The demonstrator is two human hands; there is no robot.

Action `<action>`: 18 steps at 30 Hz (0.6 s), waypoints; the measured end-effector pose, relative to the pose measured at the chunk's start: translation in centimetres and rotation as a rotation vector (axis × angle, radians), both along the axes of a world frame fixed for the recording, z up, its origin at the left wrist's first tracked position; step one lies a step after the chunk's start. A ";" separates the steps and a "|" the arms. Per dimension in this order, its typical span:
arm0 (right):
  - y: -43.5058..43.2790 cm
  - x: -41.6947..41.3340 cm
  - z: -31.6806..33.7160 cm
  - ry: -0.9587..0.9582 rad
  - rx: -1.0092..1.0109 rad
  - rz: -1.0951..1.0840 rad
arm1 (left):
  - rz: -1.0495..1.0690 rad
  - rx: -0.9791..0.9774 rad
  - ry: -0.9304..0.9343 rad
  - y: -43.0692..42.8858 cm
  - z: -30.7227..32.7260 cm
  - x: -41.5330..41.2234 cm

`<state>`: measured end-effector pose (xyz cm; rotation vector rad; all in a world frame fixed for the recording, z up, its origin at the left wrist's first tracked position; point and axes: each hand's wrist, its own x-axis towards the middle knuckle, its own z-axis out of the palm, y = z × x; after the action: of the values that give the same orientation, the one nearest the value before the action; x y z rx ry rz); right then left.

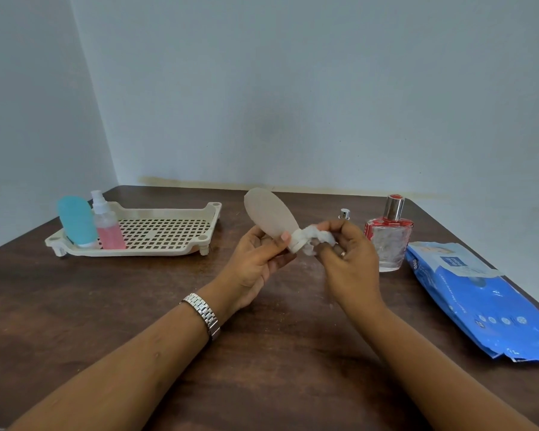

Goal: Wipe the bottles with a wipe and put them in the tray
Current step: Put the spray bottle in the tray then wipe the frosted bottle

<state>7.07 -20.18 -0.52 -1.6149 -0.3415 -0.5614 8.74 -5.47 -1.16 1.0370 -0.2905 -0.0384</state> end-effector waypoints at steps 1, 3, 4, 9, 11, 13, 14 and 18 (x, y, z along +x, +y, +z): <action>-0.1 0.1 0.1 0.101 0.111 0.017 | -0.008 -0.019 0.004 -0.1 0.0 0.0; -0.6 0.4 0.2 0.270 0.295 0.087 | -0.005 -0.034 0.009 -0.1 0.1 0.0; -0.7 0.4 0.2 0.318 0.328 0.119 | -0.006 -0.030 0.010 -0.1 0.1 -0.1; 0.8 -0.3 -0.2 0.396 0.317 0.351 | 0.045 0.054 -0.020 -0.2 -0.5 0.0; 1.1 -0.5 -0.3 0.399 0.355 0.452 | 0.099 0.127 -0.043 -0.2 -0.6 0.0; 1.2 -0.6 -0.4 0.401 0.335 0.506 | 0.133 0.190 -0.061 -0.3 -0.7 -0.2; 1.2 -0.6 -0.5 0.409 0.336 0.498 | 0.149 0.219 -0.075 -0.3 -0.8 -0.2; 0.9 -0.2 -0.4 0.434 0.321 0.328 | 0.214 0.341 -0.135 -0.7 -0.8 -0.2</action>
<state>6.88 -19.27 -0.94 -1.2911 -0.1727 -0.0062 8.55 -6.13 -1.97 1.4084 -0.2995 0.1813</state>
